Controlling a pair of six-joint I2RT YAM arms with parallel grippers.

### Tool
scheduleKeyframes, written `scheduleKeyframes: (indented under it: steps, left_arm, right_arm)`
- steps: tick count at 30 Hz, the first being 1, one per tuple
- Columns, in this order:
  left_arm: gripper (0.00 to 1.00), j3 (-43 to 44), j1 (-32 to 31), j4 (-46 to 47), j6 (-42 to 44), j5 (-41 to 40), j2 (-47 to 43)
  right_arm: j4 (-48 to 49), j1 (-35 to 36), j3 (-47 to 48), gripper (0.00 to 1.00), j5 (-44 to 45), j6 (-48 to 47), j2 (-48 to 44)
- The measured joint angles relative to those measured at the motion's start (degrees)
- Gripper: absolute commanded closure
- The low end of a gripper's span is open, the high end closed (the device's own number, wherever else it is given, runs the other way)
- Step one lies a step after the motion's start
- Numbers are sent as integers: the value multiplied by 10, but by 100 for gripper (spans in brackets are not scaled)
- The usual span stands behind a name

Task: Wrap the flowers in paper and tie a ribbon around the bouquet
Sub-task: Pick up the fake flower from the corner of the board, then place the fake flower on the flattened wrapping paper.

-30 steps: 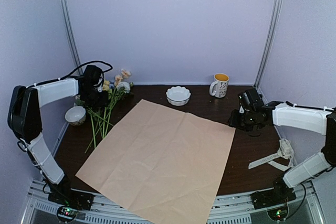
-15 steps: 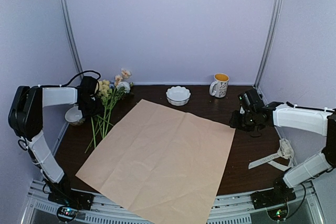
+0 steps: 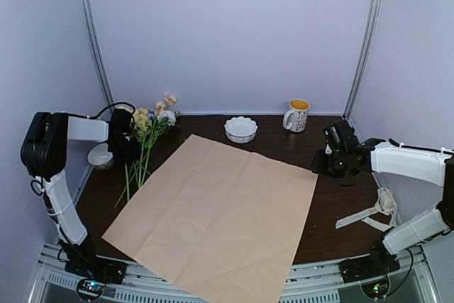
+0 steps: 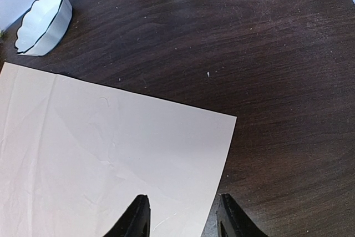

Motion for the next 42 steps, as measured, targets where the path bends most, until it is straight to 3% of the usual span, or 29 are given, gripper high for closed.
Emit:
scheduleKeyframes:
  steps: [7, 16, 25, 42]
  left_arm:
    - [100, -21, 2, 27, -11, 18, -14]
    - [100, -53, 2, 46, -4, 5, -87]
    - [100, -70, 2, 102, 83, -31, -181]
    - [100, -170, 0, 186, 138, 14, -259]
  right_arm:
    - [0, 0, 0, 57, 0, 0, 0]
    - [-2, 2, 0, 57, 0, 0, -3]
    - [-5, 4, 0, 57, 0, 0, -4]
    - [-14, 6, 2, 56, 0, 0, -6]
